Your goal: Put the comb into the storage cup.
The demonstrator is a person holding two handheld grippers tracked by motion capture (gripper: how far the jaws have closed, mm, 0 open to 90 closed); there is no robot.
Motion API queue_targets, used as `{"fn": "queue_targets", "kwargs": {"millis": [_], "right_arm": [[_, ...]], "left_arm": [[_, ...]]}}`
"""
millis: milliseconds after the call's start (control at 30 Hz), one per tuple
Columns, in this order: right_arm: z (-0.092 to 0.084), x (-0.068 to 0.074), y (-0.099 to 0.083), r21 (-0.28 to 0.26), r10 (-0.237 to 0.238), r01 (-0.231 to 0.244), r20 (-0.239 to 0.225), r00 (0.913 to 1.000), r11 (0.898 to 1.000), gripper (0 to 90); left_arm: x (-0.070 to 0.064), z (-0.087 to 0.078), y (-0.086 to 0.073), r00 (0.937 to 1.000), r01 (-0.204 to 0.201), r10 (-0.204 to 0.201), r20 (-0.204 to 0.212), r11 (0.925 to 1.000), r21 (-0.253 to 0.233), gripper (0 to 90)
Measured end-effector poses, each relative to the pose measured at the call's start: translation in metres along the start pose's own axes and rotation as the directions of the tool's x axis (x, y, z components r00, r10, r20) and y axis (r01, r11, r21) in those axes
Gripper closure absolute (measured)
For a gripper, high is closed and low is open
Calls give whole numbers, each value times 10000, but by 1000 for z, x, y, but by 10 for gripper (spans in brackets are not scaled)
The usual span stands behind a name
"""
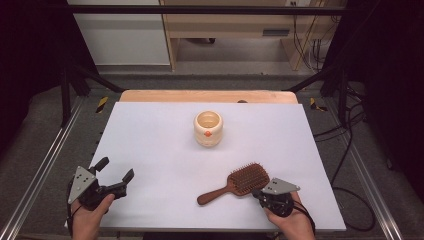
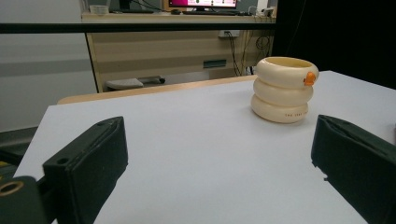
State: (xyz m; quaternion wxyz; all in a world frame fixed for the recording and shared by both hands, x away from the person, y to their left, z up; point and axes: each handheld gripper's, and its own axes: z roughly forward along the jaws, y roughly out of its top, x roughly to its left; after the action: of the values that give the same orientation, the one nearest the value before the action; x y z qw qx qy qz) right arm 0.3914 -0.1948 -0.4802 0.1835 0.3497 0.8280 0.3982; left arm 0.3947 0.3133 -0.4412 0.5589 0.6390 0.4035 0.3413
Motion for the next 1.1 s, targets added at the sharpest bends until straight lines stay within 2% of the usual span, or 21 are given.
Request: {"fn": "queue_targets", "kwargs": {"millis": [233, 1100], "right_arm": [[2, 1, 1, 14, -33, 34, -39, 10000, 10000, 900], [3, -11, 5, -124, 250, -246, 311, 9992, 9996, 900]], "left_arm": [[0, 0, 0, 10000, -13, 13, 10, 10000, 5, 39], [1, 0, 0, 10000, -3, 3, 1, 10000, -3, 40]]}}
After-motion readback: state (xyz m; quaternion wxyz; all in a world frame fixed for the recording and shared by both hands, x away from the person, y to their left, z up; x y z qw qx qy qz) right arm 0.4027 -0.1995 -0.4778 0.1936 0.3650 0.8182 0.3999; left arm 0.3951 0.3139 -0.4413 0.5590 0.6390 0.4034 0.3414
